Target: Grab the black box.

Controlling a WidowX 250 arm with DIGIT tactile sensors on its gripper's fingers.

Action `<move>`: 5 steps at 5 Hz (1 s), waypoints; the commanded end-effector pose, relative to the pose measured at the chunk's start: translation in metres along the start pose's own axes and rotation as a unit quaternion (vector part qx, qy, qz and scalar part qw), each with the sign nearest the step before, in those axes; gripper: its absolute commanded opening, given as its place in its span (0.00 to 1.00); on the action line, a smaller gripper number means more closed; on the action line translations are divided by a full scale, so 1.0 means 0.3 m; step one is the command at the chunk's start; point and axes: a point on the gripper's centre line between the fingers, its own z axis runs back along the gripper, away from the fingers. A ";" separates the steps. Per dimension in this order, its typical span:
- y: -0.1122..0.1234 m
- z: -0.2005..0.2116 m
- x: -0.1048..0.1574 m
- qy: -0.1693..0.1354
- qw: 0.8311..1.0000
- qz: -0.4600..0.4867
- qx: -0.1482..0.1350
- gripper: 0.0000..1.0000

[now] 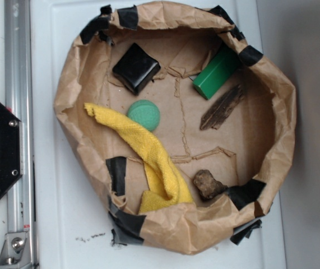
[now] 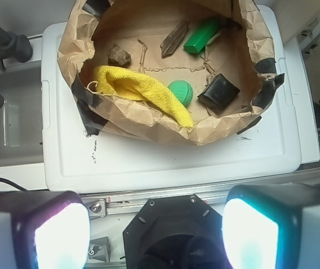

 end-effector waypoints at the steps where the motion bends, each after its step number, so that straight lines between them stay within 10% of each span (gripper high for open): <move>1: 0.000 0.000 0.000 0.000 1.000 0.000 0.000 1.00; 3: 0.141 -0.241 0.292 0.013 0.982 0.188 -0.014 1.00; 5: 0.220 -0.477 0.351 0.040 0.931 0.356 0.071 1.00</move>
